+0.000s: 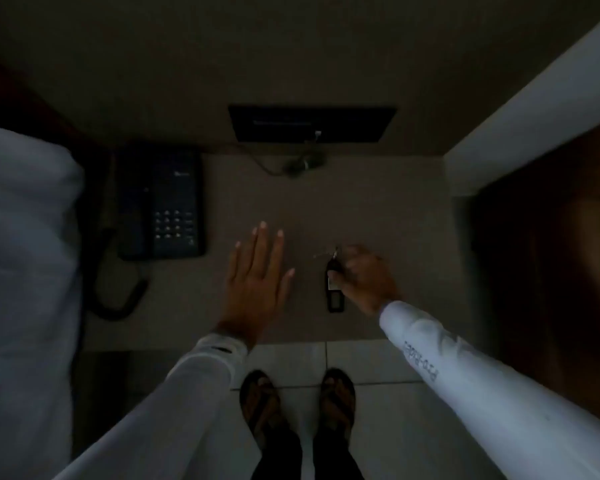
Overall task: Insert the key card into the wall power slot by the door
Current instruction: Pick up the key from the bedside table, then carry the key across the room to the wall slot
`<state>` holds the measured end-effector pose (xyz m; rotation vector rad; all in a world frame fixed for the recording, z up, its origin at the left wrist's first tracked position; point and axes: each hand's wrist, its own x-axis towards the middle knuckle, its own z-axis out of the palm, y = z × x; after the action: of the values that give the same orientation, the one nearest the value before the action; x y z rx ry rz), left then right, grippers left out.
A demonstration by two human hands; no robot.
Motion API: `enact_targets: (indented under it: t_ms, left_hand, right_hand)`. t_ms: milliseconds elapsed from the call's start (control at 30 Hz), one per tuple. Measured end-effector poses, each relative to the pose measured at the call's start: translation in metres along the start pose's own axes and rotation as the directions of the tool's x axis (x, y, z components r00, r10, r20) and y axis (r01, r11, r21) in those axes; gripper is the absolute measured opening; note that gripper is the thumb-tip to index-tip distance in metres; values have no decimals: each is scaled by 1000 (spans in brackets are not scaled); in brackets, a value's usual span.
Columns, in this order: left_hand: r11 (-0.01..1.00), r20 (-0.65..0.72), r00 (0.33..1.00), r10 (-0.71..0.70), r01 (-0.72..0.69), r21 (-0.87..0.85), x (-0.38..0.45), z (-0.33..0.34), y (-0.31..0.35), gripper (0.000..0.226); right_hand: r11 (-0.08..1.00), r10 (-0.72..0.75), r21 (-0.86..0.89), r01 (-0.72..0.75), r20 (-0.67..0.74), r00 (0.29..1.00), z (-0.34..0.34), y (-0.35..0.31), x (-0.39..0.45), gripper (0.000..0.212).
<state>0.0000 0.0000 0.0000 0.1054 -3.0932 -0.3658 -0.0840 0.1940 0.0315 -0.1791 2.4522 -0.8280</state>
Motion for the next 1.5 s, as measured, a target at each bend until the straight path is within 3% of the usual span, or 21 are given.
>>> enact_targets:
  t_ms: [67,167,467,667,867,967,1133,1300,1500]
  left_hand:
    - [999,42,999,-13,14,-46,9,24,0,60]
    - [999,107,994,6,-1,-52,9,55,-4,63]
    - [1000,86,996,29,-29,-9,2,66,-8,63]
    - [1000,31,999,25,-25,14,9,23,9,65]
    - [987,-51,989,140,-135,81,20,-55,34,62]
    - [979,-110,975,192,-184,85,31,-115,60,61]
    - [955,-193,935,296,-287,76,62,-227,120,63]
    - [892,-322,834,448,-442,97,96,-335,195,61]
    - [764,-456,654,603,-637,98,107,-446,324,62]
  right_hand:
    - [984,99,155,-89,-61,993,12,12,13,14]
    - [962,179,226,-152,-101,979,25,25,25,23]
    - [959,171,237,-156,-44,984,27,32,32,13]
    - [931,182,328,-162,-32,983,-3,26,18,18]
    - [948,160,291,-127,-91,983,-67,-10,-12,13]
    - [955,141,285,-81,-197,970,-123,-38,-37,11]
    - [989,22,144,31,-351,936,-234,-95,-99,31]
    - [997,-47,33,72,-490,870,-354,-136,-183,14]
    - [998,-49,-15,54,-693,719,-480,-159,-316,15]
